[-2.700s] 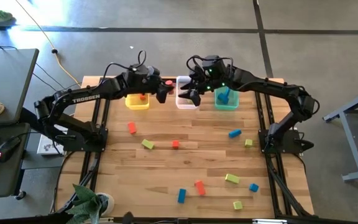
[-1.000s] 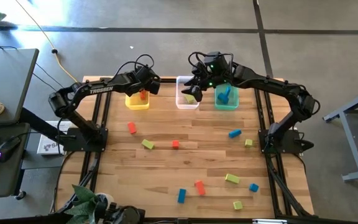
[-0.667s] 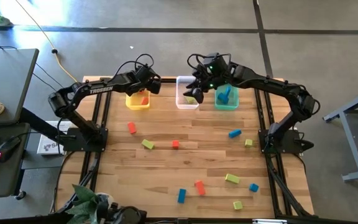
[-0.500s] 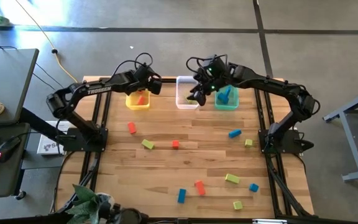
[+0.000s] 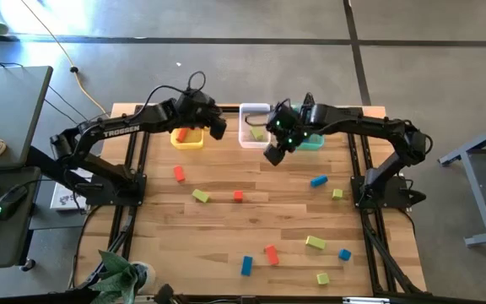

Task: Sort & place blocks by color
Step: Put the green block into the transparent bin

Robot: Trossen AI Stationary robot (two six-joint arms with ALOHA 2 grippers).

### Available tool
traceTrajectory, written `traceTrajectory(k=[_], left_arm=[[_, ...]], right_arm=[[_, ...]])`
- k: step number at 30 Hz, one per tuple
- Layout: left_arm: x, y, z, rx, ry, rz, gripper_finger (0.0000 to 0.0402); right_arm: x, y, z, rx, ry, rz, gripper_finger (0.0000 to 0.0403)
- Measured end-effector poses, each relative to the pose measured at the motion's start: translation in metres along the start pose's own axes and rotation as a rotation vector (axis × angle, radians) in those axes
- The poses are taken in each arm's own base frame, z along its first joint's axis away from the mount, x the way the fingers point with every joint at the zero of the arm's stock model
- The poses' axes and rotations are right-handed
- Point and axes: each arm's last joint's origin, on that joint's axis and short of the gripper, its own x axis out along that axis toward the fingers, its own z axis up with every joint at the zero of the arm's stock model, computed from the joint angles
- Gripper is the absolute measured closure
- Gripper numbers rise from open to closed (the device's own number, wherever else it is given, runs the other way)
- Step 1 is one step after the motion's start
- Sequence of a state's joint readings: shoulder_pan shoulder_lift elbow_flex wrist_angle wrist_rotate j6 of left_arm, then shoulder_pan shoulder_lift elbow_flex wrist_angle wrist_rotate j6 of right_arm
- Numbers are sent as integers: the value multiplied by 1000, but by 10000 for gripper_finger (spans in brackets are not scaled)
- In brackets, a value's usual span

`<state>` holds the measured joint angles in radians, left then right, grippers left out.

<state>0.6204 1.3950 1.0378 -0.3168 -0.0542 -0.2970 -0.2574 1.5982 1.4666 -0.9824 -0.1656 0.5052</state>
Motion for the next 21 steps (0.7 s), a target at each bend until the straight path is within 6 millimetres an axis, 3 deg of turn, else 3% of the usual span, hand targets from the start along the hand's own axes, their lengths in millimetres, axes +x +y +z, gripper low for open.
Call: traceTrajectory(k=[12, 21], left_arm=[[-10, -61, -19, 219, 26, -253, 208], [-19, -86, -32, 291, 67, -403, 208]], right_arm=[[21, 50, -68, 133, 233, -76, 174], [31, 80, -118, 187, 292, -141, 173]])
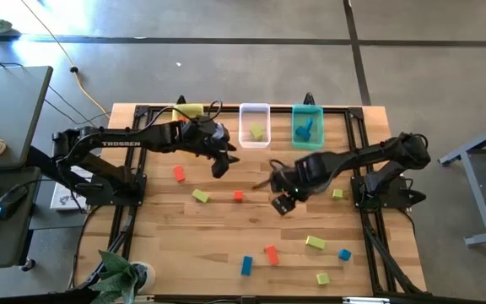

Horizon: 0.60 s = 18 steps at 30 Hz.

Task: Sort & place blocks by color
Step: Put the green block into the transparent bin

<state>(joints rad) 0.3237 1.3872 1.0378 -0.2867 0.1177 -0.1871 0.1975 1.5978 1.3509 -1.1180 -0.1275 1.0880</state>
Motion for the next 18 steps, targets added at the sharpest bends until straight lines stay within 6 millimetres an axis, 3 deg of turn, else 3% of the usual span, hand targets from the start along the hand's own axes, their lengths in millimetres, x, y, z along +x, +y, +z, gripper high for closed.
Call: traceTrajectory(k=[12, 18], left_arm=[[2, -34, -8, 64, 32, -119, 208], [2, -52, -13, 41, 52, -167, 208]], right_arm=[[10, 18, -68, 52, 60, -87, 173], [16, 18, -97, -34, 58, -189, 173]])
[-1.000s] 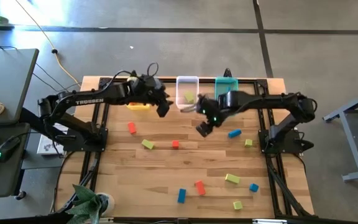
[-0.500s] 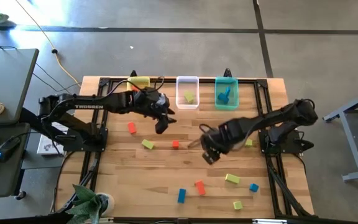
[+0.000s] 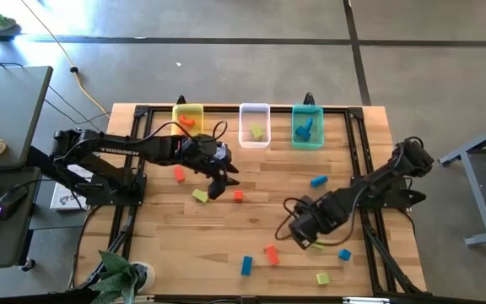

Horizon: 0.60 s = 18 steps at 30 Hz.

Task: Sort & place blocks by color
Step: Put the green block into the transparent bin

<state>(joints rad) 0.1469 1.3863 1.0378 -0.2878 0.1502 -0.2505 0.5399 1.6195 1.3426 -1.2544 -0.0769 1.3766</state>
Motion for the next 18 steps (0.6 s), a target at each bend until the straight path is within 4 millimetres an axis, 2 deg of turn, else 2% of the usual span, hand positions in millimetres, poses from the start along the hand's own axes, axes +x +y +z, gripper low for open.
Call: traceTrajectory(k=[8, 18], left_arm=[[2, -18, -4, -78, 10, -44, 208], [2, -25, -1, -114, -30, -73, 208]], right_arm=[[3, -1, -24, -152, -28, -66, 173], [5, 2, -53, -356, -28, -60, 174]])
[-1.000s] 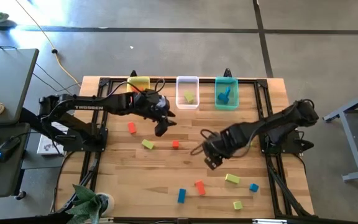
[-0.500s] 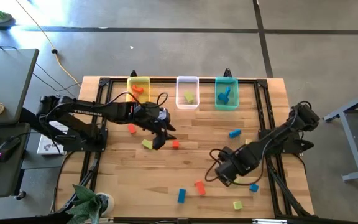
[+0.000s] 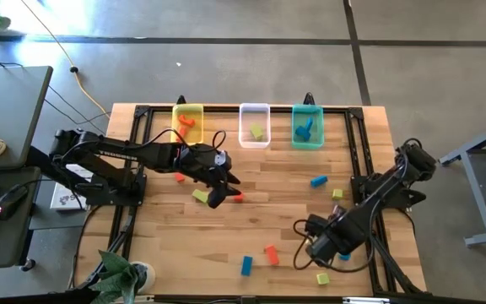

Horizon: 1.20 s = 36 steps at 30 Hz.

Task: Sort & place blocks by color
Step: Put the green block into the transparent bin

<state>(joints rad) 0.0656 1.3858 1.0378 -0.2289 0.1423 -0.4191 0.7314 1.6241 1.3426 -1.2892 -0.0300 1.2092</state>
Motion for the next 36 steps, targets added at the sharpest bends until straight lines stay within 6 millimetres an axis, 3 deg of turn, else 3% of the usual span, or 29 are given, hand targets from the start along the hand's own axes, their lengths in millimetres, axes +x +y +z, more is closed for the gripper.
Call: traceTrajectory(k=[12, 20, 36], left_arm=[[2, -14, -7, -45, 25, -39, 208], [3, -30, -15, -67, 42, -59, 208], [3, -42, -21, -38, 15, -10, 208]], right_arm=[[3, 14, -19, -137, -131, 39, 174], [47, 12, -21, -151, -138, 68, 174], [108, -12, -18, -123, -138, 85, 174]])
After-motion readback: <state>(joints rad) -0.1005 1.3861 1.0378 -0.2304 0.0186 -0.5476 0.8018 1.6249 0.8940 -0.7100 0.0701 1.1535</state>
